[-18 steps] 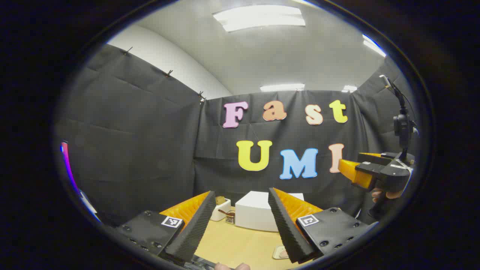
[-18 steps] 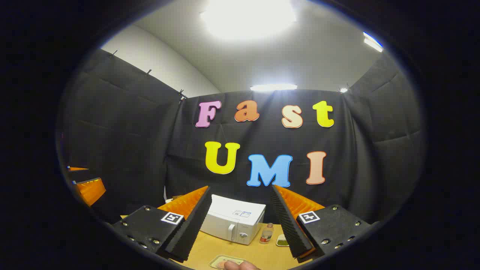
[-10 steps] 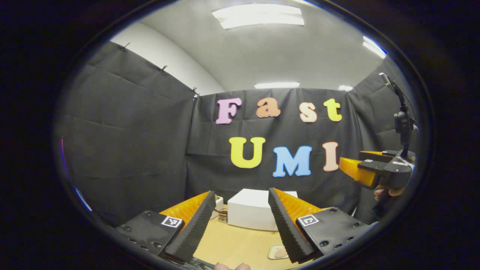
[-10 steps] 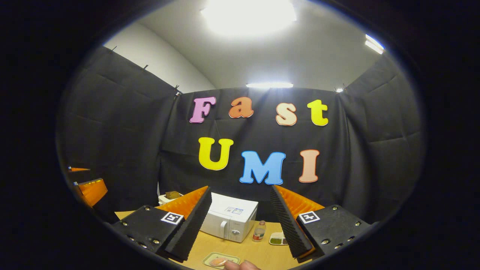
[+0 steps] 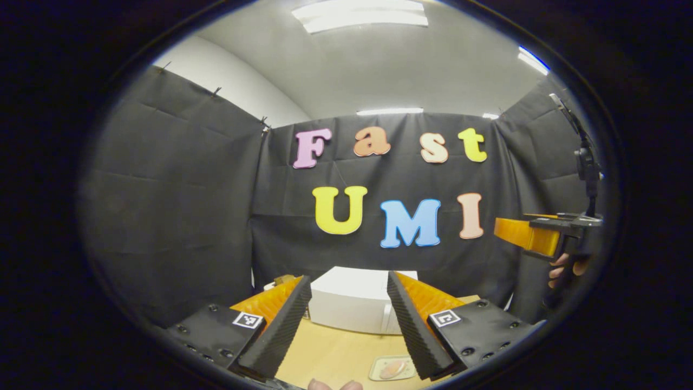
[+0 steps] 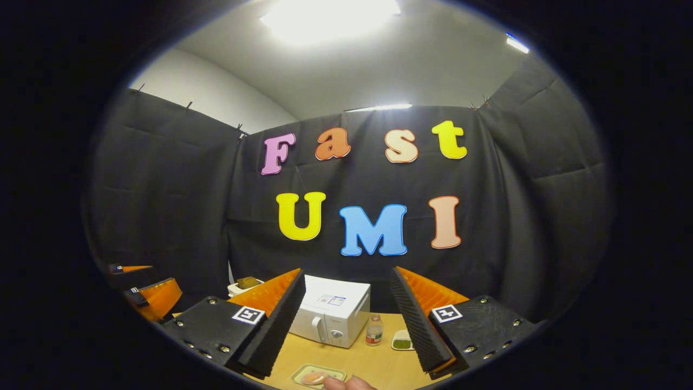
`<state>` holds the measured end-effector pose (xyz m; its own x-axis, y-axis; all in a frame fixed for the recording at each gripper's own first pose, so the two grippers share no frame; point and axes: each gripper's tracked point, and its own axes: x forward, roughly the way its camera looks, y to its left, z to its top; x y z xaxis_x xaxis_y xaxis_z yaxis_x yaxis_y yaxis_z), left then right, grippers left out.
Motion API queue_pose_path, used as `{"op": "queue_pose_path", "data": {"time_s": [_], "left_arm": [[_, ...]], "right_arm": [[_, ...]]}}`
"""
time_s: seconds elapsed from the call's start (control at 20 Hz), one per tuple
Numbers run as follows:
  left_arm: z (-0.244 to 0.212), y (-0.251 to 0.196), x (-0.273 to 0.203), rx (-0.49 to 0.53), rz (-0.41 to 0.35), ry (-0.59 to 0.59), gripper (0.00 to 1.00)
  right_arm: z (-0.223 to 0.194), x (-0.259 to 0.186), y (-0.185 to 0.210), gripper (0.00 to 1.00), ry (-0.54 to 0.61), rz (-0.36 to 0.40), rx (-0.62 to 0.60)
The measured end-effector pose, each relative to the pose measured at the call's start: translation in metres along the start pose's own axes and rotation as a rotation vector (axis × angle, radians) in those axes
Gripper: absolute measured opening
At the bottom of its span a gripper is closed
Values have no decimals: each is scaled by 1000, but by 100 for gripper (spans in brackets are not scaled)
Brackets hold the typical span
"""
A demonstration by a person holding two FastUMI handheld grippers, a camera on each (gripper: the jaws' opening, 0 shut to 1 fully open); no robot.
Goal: Open the microwave oven with the left hand, put the food in, and close the microwave oven.
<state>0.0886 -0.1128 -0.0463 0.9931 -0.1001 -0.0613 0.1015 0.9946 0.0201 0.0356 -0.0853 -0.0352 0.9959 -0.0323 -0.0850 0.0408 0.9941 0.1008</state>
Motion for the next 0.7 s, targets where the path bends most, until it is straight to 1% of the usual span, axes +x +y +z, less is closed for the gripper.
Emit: {"op": "queue_pose_path", "data": {"time_s": [0.15, 0.25, 0.35, 0.4, 0.55, 0.65, 0.7], "left_arm": [[-19, -18, 29, 38, -38, 15, 95], [-25, -22, 53, 59, -67, -22, 97], [-43, -28, 82, 80, -106, -20, 97], [-49, -36, 96, 77, -144, -31, 97], [-82, -55, 136, 94, -237, -10, 94], [-96, -75, 156, 93, -315, -22, 98], [-107, -82, 168, 93, -341, -10, 98]], "right_arm": [[-13, 12, -18, 96, 42, -46, 12], [-24, 26, -19, 96, 61, -72, 36], [-40, 35, -24, 96, 114, -120, 64], [-42, 39, -20, 96, 125, -126, 74], [-60, 49, -26, 96, 182, -191, 56], [-73, 52, -30, 96, 214, -241, 63], [-79, 52, -33, 96, 231, -265, 61]]}}
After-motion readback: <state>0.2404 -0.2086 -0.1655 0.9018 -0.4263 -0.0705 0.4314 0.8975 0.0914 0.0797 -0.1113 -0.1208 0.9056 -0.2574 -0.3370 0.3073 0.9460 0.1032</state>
